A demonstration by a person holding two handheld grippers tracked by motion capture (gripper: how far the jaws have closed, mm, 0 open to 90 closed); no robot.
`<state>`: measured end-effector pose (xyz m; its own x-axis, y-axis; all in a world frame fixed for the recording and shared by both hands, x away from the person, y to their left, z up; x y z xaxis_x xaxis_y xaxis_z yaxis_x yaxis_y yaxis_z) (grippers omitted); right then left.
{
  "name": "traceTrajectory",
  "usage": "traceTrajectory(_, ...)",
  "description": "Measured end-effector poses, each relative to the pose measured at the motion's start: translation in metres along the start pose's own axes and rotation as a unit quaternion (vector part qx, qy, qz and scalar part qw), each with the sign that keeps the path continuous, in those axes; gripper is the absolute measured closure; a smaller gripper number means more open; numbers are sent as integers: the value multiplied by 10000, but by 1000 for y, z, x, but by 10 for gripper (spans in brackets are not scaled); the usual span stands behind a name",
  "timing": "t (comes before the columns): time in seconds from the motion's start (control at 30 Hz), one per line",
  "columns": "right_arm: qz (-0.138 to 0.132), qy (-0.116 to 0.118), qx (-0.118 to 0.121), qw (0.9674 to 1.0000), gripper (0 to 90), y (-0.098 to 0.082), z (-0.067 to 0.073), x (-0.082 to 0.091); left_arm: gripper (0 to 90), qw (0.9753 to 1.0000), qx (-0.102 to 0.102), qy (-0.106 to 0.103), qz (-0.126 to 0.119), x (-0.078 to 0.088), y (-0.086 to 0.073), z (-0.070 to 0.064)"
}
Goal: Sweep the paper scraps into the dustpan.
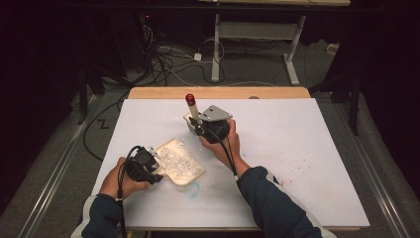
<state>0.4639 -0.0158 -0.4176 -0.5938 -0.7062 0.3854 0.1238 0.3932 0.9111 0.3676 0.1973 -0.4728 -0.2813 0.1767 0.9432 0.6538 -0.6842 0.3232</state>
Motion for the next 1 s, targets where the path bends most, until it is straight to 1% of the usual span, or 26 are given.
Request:
traceTrajectory(0.03, -33, -26, 29, 10000, 713, -1, -1, -2, 625, 10000, 13, -4, 1, 0, 0, 1)
traceTrajectory(0.07, -100, 65, -27, 9999, 713, -2, -2, -3, 625, 10000, 9, -5, 8, 0, -1, 1)
traceTrajectory(0.1, -111, 175, -41, 9998, 712, -2, -1, -5, 624, 10000, 31, -16, 5, -1, -1, 1)
traceTrajectory(0.13, -112, 240, 11, 9996, 712, -1, 0, -6, 624, 10000, 60, -26, -11, -1, -1, 2)
traceTrajectory(0.17, -122, 387, 21, 9992, 711, -1, 3, -7, 624, 10000, 67, -12, -14, -1, -1, 2)
traceTrajectory(0.2, -124, 605, -14, 9981, 710, -2, 5, -8, 624, 10000, 59, 19, -20, 0, -1, 3)
traceTrajectory(0.23, -114, 722, -17, 9973, 708, -2, 8, -7, 624, 10000, 82, 30, -16, 0, -2, 4)
traceTrajectory(0.3, -95, 918, 56, 9957, 708, -2, 16, -6, 624, 9999, 128, 70, -30, 0, -2, 5)
traceTrajectory(0.4, -178, 1283, 107, 9915, 711, 1, 29, 0, 625, 9999, 126, 80, -26, 0, -2, 5)
traceTrajectory(0.47, -226, 1575, 56, 9872, 711, 1, 38, 4, 625, 9998, 168, 79, -18, -2, -2, 3)
traceTrajectory(0.5, -211, 1597, 159, 9868, 711, 2, 44, 6, 625, 9998, 147, 93, -9, -2, -1, 3)
traceTrajectory(0.53, -208, 1617, 202, 9864, 712, 3, 47, 7, 625, 9999, 121, 99, 14, -2, -1, 3)
traceTrajectory(0.57, -234, 1675, 227, 9853, 712, 4, 49, 9, 625, 9998, 150, 110, -5, -2, -1, 3)
traceTrajectory(0.63, -278, 1750, 260, 9838, 713, 7, 52, 12, 625, 9999, 87, 86, 30, -2, -2, 2)
traceTrajectory(0.73, -325, 1747, 381, 9833, 713, 14, 53, 19, 625, 9999, 69, 63, 45, -2, -3, 2)
traceTrajectory(0.8, -406, 1754, 329, 9831, 712, 18, 51, 24, 625, 9999, 77, 64, 34, -3, -3, 1)
traceTrajectory(0.93, -497, 1565, 238, 9861, 712, 24, 44, 36, 625, 10000, 57, 77, 28, -4, -3, 2)
traceTrajectory(0.97, -516, 1527, 214, 9867, 712, 25, 41, 39, 625, 9999, 77, 70, 28, -4, -3, 1)
traceTrajectory(1.0, -529, 1489, 167, 9873, 712, 26, 37, 42, 625, 9999, 49, 92, 29, -3, -3, 1)
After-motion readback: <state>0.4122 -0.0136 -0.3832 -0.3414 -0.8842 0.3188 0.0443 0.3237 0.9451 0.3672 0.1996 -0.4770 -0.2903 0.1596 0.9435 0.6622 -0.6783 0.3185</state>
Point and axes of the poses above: each handheld gripper's, and its own axes: x roughly backward along the jaws, y roughly out of its top, z roughly to its left, the point moved 3 cm from there along -x, roughly forward along the jaws, and after that the axes turned 9 degrees about y, right-handed, at the moved point
